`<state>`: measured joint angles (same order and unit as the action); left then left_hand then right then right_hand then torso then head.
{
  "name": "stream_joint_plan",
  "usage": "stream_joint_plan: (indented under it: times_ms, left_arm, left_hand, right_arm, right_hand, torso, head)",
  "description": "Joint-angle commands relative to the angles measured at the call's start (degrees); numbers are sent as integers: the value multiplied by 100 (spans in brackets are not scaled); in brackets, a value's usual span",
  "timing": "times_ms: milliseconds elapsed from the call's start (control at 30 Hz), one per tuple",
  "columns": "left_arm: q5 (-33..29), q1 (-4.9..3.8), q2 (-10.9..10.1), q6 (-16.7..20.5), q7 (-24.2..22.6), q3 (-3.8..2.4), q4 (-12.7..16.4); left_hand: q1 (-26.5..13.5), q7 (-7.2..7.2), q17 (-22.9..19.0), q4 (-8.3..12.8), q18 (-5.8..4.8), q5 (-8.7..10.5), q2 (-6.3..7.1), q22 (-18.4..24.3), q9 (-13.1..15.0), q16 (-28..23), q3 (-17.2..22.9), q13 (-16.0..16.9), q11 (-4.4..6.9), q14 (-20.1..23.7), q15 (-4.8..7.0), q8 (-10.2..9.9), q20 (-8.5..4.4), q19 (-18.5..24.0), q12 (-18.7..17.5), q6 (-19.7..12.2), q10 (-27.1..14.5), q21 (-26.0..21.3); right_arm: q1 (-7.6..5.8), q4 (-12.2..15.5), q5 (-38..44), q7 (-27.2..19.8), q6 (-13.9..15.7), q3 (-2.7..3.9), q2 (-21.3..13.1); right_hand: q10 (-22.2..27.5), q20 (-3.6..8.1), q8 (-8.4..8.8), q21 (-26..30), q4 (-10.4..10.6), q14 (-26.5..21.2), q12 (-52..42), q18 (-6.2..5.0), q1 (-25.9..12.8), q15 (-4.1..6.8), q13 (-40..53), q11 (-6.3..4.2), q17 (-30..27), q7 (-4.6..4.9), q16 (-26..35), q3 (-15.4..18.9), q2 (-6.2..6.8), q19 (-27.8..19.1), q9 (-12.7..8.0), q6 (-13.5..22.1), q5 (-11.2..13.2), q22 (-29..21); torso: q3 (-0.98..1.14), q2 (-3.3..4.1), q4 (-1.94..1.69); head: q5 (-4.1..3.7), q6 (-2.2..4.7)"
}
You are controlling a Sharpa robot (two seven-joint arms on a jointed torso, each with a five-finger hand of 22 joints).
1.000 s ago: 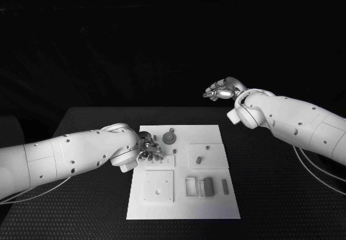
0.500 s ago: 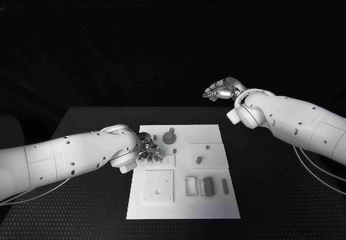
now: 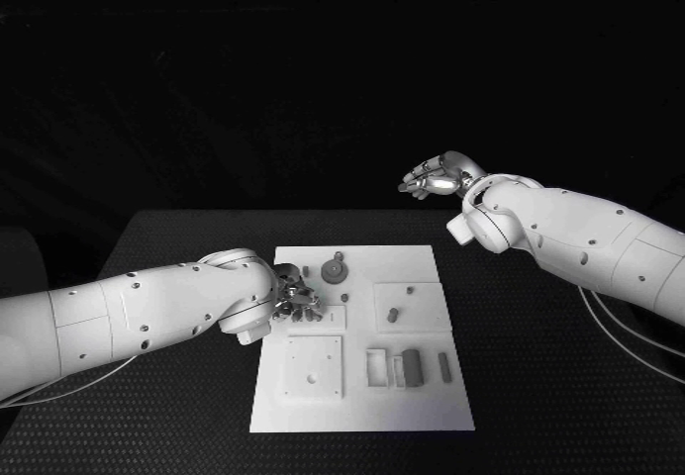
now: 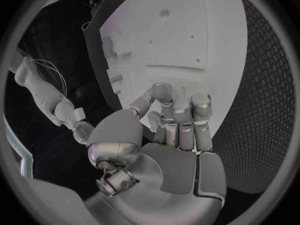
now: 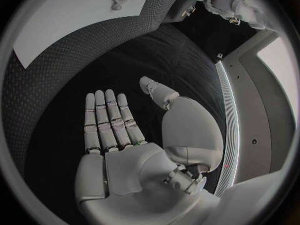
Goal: Assemble the parts on the task board
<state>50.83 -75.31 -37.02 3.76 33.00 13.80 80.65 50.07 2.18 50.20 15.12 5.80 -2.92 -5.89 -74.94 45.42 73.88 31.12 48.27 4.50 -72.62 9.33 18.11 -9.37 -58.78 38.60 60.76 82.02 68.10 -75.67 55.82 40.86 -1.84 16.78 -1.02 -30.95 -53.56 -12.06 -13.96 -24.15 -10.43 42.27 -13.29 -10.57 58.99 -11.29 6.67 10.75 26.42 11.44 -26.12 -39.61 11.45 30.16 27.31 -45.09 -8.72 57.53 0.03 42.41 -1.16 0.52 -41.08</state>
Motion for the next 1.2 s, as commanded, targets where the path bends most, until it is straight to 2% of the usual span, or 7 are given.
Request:
stream_joint_plan:
  times_ms: [33,300,1200]
  left_arm:
    - [73,14,22,-17,-31,-3,7]
    - [146,40,39,-57,-31,-4,6]
    - [471,42,21,-110,-2,-4,-14]
  left_hand:
    - [43,-36,-10,124,66,-24,-40,-116,8,23,165,8,17,-139,151,-28,-623,11,33,83,-18,34]
    - [43,-35,-16,124,67,-25,-34,-116,7,30,172,12,16,-137,150,-42,-621,16,38,84,-20,41]
    - [50,-35,-39,124,69,-35,-23,-113,10,49,198,19,15,-130,150,-71,-617,28,50,108,-27,62]
  right_arm:
    - [-3,20,-4,-26,-120,4,6]
    - [-3,28,-4,-26,-145,4,0]
    - [-2,63,-10,-33,-215,3,-4]
  right_hand:
    - [-43,-20,-28,30,10,14,34,18,-10,-10,-10,6,-8,22,37,30,-54,-7,-7,45,-31,2]
    - [-55,-22,-36,43,9,15,50,18,-6,-12,-25,6,-17,27,46,39,-67,-9,-12,38,-28,4]
    - [-72,-28,-46,79,5,2,98,22,-7,-21,-67,12,-41,30,75,69,-71,-25,-30,37,-34,9]
  torso:
    - [1,-1,4]
    - [1,-2,3]
    - [-1,1,3]
  head:
    - [1,-6]
    - [-3,-3]
    - [13,-2]
